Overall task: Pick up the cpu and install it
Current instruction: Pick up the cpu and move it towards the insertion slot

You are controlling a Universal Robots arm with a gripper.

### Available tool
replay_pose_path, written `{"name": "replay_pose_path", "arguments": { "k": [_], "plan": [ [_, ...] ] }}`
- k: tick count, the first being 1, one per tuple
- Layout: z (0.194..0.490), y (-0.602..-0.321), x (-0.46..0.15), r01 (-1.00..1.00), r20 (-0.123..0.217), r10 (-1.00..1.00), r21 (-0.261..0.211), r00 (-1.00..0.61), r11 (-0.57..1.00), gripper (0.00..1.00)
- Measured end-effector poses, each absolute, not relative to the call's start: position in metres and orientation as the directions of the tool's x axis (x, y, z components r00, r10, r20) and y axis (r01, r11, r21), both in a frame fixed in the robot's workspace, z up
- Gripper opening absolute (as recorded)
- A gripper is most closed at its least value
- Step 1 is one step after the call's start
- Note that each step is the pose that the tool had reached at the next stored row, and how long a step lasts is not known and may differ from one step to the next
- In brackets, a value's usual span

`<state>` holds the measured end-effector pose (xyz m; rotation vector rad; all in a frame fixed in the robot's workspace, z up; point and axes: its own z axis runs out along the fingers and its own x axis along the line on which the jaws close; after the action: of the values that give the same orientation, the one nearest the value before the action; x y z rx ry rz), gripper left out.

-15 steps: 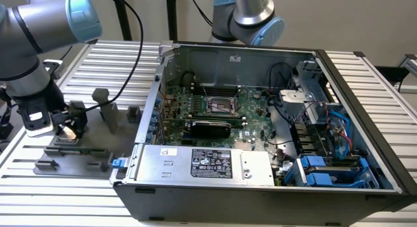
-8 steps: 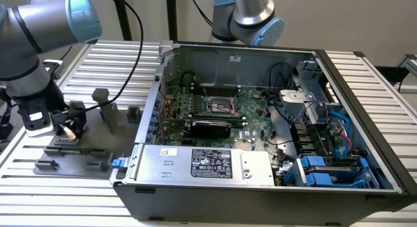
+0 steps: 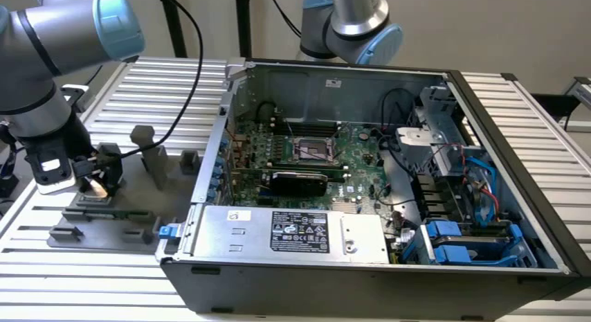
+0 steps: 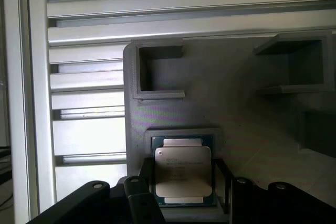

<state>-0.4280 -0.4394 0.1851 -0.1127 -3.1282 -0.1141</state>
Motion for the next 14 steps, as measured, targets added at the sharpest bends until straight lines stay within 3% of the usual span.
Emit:
{"name": "replay_pose_path", "arguments": {
  "k": [14],
  "plan": [
    [0.214,-0.439,-0.428,0.072,0.012,0.072,0.072,-0.997,0.995,0.55]
  ]
}}
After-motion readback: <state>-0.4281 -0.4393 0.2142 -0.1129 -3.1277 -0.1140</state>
